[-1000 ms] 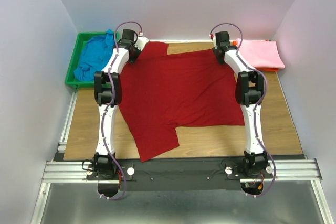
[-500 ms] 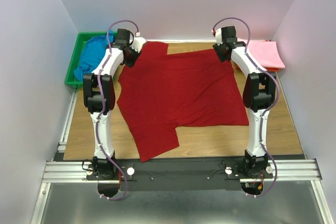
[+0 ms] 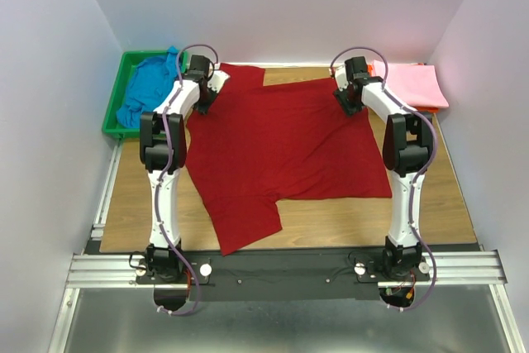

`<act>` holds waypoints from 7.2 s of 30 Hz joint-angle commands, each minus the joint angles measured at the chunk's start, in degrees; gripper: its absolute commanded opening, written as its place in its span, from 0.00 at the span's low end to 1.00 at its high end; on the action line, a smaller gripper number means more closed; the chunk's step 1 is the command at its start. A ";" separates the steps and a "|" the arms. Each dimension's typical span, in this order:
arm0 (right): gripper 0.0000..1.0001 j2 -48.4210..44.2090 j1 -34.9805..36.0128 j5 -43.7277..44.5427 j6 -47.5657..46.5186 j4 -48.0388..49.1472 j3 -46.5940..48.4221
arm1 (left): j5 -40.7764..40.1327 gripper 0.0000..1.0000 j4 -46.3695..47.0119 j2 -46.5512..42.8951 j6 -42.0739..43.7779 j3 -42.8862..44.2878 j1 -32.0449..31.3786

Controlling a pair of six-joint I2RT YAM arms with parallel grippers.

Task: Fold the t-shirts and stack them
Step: Flatten the tshirt out, then fold the tshirt

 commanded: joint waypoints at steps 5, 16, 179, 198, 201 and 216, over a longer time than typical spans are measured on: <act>0.53 5.18 0.15 1.07 -1.55 -0.72 0.88 | -3.97 0.00 -2.68 7.33 1.65 5.90 0.73; 0.53 9.05 0.15 2.75 -0.85 -0.80 4.75 | -6.96 0.00 -4.09 15.43 6.66 21.37 1.17; 0.43 -13.97 -4.77 -2.61 -27.84 -14.07 -14.67 | 8.93 0.30 -9.97 -24.74 40.16 -25.66 -1.13; 0.46 -20.84 -7.77 -15.54 -9.82 -15.58 -27.59 | 27.67 0.45 -5.24 -32.13 29.17 -42.16 8.99; 0.45 -19.08 -7.85 -14.40 -9.29 -13.12 -29.61 | 27.40 0.41 -2.96 -30.19 28.38 -43.66 8.99; 0.30 -25.29 -7.85 -7.63 -12.09 -7.92 -46.31 | 23.19 0.00 -1.10 -35.81 30.92 -57.80 9.08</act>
